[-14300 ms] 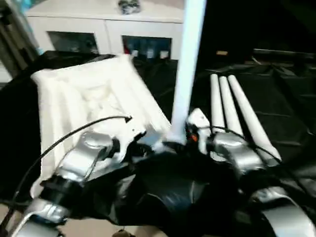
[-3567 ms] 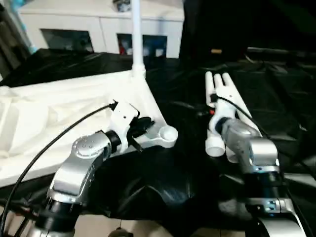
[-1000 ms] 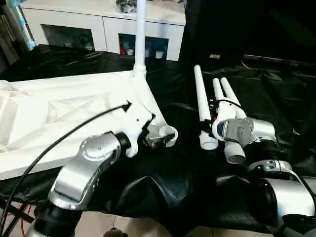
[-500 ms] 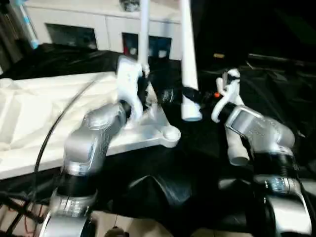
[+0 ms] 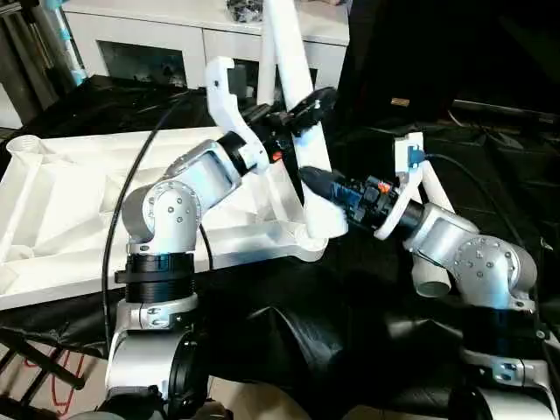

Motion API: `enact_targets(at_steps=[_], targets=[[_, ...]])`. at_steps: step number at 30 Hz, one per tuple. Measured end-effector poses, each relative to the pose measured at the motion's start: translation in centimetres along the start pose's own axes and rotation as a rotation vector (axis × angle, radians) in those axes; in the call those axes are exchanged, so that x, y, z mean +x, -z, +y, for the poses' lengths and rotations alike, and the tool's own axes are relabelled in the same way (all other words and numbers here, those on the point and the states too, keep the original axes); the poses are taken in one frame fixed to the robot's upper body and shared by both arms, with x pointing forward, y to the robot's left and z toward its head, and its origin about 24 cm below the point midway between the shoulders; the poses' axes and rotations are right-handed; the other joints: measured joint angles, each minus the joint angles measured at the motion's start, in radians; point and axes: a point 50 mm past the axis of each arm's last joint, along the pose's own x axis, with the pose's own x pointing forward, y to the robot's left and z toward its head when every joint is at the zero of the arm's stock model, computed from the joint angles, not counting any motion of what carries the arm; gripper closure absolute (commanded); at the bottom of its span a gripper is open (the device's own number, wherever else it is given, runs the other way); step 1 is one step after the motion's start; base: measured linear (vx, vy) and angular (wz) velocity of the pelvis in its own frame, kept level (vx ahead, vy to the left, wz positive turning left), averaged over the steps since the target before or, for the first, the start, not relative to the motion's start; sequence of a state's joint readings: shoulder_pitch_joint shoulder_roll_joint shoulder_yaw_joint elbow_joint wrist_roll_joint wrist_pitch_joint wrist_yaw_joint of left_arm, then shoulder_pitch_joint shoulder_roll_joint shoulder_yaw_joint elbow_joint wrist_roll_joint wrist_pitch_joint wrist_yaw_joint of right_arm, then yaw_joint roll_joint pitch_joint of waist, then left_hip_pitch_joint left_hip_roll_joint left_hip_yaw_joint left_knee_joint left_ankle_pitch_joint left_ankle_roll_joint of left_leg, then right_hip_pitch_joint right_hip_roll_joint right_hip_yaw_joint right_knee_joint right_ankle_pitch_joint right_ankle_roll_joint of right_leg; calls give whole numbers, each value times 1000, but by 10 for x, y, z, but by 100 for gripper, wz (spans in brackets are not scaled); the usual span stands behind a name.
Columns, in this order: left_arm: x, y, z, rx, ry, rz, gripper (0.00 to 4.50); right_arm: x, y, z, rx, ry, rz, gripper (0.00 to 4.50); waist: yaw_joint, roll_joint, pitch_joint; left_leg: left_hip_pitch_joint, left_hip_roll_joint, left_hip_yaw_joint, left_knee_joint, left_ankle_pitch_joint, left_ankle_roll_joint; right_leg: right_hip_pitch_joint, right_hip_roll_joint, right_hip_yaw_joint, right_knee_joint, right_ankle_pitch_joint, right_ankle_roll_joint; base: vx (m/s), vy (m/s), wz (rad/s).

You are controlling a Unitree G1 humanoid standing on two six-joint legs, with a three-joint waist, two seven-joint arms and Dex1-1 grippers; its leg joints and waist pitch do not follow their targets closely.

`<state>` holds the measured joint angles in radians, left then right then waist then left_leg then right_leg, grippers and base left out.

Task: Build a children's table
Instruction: Pick table leg

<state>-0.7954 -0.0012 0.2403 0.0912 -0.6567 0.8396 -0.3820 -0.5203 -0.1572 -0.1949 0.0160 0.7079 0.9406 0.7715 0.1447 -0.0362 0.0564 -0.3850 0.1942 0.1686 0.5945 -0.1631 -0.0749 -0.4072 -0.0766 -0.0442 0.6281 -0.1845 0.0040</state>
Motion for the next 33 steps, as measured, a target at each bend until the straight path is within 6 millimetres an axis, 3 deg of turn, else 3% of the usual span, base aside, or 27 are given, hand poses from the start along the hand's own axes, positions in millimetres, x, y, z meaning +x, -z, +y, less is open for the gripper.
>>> enact_targets(at_steps=[2, 7, 8, 11, 14, 16, 19, 26, 27, 33], targets=[[0, 1, -2, -7, 1, 6, 72, 2, 1, -1, -35, 25, 8, 259, -1, 0, 0, 0, 0, 0, 0, 0, 0, 0, 0, 0, 0, 0, 0, 0, 0, 0], [0, 1, 4, -40, -88, -18, 81, 19, 1, -2, -189, 126, 32, 259, -5, 0, 0, 0, 0, 0, -1, 0, 0, 0, 0, 0, 0, 0, 1, 0, 0, 0], [0, 0, 5, -49, -105, -29, 115, 24, 1, -1, -223, 147, 32, 259, -4, 0, 0, 0, 0, 0, -1, 0, 0, 0, 0, -1, 0, 0, 1, 0, 0, 0], [-2, -1, 9, -61, -147, -49, 122, 34, 4, 2, -282, 179, 28, 259, -2, 0, 0, -1, 0, 0, -1, 0, 0, 0, 0, -1, -2, -1, 2, 0, 0, 0], [-3, -2, 12, -65, -178, -63, 166, 40, 7, 2, -328, 208, 32, 259, 0, 0, 0, -3, 0, 0, -1, 0, 0, 0, 0, -1, -5, -1, 2, 0, 0, 0], [-3, -3, 14, -66, -201, -77, 167, 44, 8, 3, -355, 215, 28, 259, -1, 0, 0, -3, 0, 0, -1, 0, 0, 0, 0, -1, -7, -1, 2, 0, 0, 0], [-4, -4, 16, -63, -225, -84, 207, 48, 10, 3, -394, 233, 27, 259, -3, -1, 0, -4, 0, 0, -2, 0, 0, 0, 0, -1, -7, -1, 2, 0, 0, 0], [-5, -6, 18, -42, -253, -97, 252, 54, 13, 4, -435, 240, 18, 259, -2, -1, 0, -4, 0, 0, -3, 0, 0, 0, 0, -1, -10, -1, 3, 0, 0, 0], [-5, -6, 18, -42, -253, -99, 255, 54, 13, 5, -436, 239, 17, 203, -2, -1, 0, -4, 0, 0, -3, 0, 0, 0, 0, -1, -10, -1, 3, 0, 0, 0], [-5, -7, 18, -23, -259, -105, 260, 58, 15, 6, -443, 238, 10, 154, -3, -1, 0, -3, 0, 0, -3, 0, 0, 0, 0, -1, -10, 0, 3, 0, 0, 0]])
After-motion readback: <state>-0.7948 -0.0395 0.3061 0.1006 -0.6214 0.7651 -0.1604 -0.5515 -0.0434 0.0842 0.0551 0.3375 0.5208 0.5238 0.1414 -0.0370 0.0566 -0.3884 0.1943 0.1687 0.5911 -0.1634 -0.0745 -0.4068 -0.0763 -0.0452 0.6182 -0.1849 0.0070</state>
